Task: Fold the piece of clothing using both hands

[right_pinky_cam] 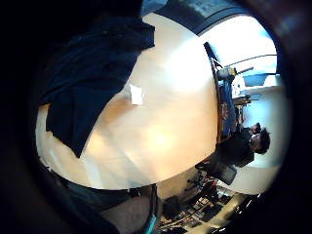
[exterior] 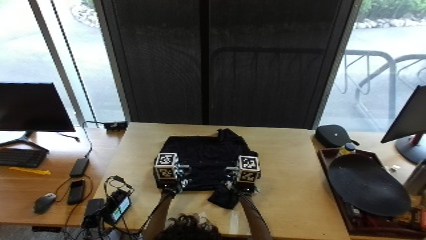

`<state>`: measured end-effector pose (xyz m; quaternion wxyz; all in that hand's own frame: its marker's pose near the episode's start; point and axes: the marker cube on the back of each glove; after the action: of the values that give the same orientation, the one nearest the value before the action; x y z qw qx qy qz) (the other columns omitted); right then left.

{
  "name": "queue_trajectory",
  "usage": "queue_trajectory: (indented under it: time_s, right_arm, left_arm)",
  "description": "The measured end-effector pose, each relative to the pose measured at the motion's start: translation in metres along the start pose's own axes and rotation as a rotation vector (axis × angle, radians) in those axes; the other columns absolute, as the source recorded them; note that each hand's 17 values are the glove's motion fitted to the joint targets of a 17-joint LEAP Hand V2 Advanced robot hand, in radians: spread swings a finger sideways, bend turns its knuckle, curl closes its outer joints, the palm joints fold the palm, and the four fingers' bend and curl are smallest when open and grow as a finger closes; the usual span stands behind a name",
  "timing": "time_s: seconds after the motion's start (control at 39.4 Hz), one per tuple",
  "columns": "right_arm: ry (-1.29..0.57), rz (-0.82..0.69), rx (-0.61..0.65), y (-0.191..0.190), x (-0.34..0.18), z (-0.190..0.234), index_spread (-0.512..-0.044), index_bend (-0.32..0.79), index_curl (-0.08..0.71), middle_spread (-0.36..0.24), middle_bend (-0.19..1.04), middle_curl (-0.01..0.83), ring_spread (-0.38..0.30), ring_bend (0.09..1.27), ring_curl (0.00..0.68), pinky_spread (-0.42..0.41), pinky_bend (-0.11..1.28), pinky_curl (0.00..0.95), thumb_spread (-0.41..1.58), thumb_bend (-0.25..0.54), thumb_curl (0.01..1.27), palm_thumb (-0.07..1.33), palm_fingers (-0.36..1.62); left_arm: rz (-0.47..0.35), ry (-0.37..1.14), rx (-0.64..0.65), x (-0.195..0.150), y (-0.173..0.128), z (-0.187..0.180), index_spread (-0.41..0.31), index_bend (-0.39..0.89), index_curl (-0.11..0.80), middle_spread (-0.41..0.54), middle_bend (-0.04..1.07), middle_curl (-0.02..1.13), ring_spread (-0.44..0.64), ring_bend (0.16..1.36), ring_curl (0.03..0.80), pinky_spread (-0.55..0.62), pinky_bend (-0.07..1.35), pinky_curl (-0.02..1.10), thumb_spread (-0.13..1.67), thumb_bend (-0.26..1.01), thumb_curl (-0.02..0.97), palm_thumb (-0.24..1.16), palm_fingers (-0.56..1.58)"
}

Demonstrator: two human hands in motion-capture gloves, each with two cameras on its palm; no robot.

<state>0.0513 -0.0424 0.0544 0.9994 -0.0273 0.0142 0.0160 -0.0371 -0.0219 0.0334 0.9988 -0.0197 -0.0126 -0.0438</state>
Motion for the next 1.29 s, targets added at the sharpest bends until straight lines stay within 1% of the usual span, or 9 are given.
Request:
queue_trajectory:
  time_s: [0.15, 0.25, 0.43, 0.68, 0.81, 0.91, 1.06, 1.27, 1.29]
  right_arm:
    - [0.042, -0.012, -0.088, 0.024, -0.005, -0.018, -0.370, 0.10, 0.222, 0.073, 0.18, 0.219, 0.187, 0.28, 0.208, 0.294, 0.74, 0.348, 1.15, 0.018, 0.28, 0.42, -0.05]
    - [0.065, -0.023, -0.148, 0.019, -0.005, -0.006, -0.367, 0.10, 0.212, 0.078, 0.19, 0.231, 0.193, 0.27, 0.212, 0.293, 0.75, 0.353, 1.13, -0.001, 0.29, 0.43, -0.06]
    - [0.081, -0.039, -0.307, 0.019, -0.007, 0.018, -0.351, 0.08, 0.189, 0.099, 0.15, 0.230, 0.202, 0.25, 0.216, 0.262, 0.83, 0.371, 1.11, -0.014, 0.30, 0.46, -0.10]
    - [0.022, -0.033, -0.404, 0.011, -0.001, 0.045, -0.328, 0.10, 0.169, 0.120, 0.15, 0.222, 0.208, 0.26, 0.232, 0.220, 0.86, 0.377, 1.09, -0.018, 0.31, 0.49, -0.10]
    - [0.014, -0.018, -0.449, 0.013, 0.004, 0.051, -0.320, 0.15, 0.187, 0.117, 0.17, 0.229, 0.201, 0.32, 0.256, 0.205, 0.76, 0.352, 1.09, -0.022, 0.31, 0.49, -0.03]
    - [0.033, -0.013, -0.403, 0.009, 0.006, 0.051, -0.319, 0.22, 0.227, 0.094, 0.19, 0.244, 0.182, 0.38, 0.273, 0.199, 0.63, 0.316, 1.09, -0.022, 0.30, 0.49, 0.09]
    - [0.049, -0.042, -0.272, 0.003, 0.004, 0.045, -0.331, 0.23, 0.270, 0.052, 0.20, 0.270, 0.127, 0.42, 0.297, 0.168, 0.54, 0.295, 1.13, 0.004, 0.30, 0.53, 0.25]
    - [0.141, -0.098, -0.038, 0.002, 0.000, 0.036, -0.331, 0.23, 0.302, -0.009, 0.18, 0.288, -0.018, 0.48, 0.311, 0.080, 0.48, 0.276, 1.23, 0.078, 0.32, 0.70, 0.57]
    - [0.154, -0.106, -0.007, 0.002, 0.000, 0.035, -0.325, 0.26, 0.327, -0.026, 0.20, 0.300, -0.041, 0.52, 0.338, 0.058, 0.48, 0.289, 1.24, 0.114, 0.33, 0.76, 0.70]
  left_arm:
    - [0.018, -0.002, -0.132, 0.006, 0.015, -0.002, -0.084, 0.13, 0.253, 0.085, 0.19, 0.35, 0.28, 0.59, 0.273, 0.40, 0.47, 0.25, 1.09, -0.02, 0.252, 0.20, 0.20]
    - [0.044, -0.005, -0.139, 0.009, 0.006, 0.009, -0.077, 0.13, 0.258, 0.095, 0.19, 0.35, 0.29, 0.59, 0.278, 0.40, 0.49, 0.26, 1.10, -0.02, 0.258, 0.20, 0.18]
    - [-0.001, -0.103, -0.187, 0.002, 0.002, 0.026, -0.074, 0.13, 0.263, 0.110, 0.20, 0.36, 0.31, 0.60, 0.283, 0.40, 0.51, 0.27, 1.09, 0.00, 0.277, 0.25, 0.15]
    - [-0.025, -0.115, -0.306, -0.005, -0.005, 0.055, -0.062, 0.15, 0.276, 0.073, 0.22, 0.38, 0.24, 0.65, 0.300, 0.40, 0.47, 0.27, 1.06, 0.00, 0.313, 0.38, 0.24]
    - [0.002, -0.090, -0.299, -0.003, -0.003, 0.058, -0.076, 0.22, 0.307, 0.030, 0.24, 0.39, 0.18, 0.62, 0.296, 0.38, 0.42, 0.26, 1.09, 0.00, 0.318, 0.41, 0.35]
    - [0.017, -0.119, -0.313, -0.004, -0.002, 0.057, -0.106, 0.28, 0.347, -0.006, 0.22, 0.39, 0.13, 0.59, 0.291, 0.34, 0.37, 0.25, 1.10, -0.01, 0.317, 0.42, 0.44]
    - [0.032, -0.146, -0.327, -0.004, -0.002, 0.053, -0.128, 0.26, 0.371, -0.038, 0.19, 0.40, 0.07, 0.55, 0.296, 0.29, 0.37, 0.27, 1.14, 0.01, 0.319, 0.48, 0.49]
    - [0.037, -0.225, -0.054, -0.006, -0.017, 0.046, -0.182, 0.24, 0.396, -0.140, 0.21, 0.39, -0.08, 0.53, 0.294, 0.14, 0.36, 0.28, 1.18, 0.03, 0.338, 0.59, 0.74]
    - [0.031, -0.238, -0.033, -0.007, -0.018, 0.045, -0.187, 0.24, 0.397, -0.149, 0.21, 0.39, -0.10, 0.52, 0.293, 0.12, 0.36, 0.28, 1.18, 0.03, 0.338, 0.60, 0.75]
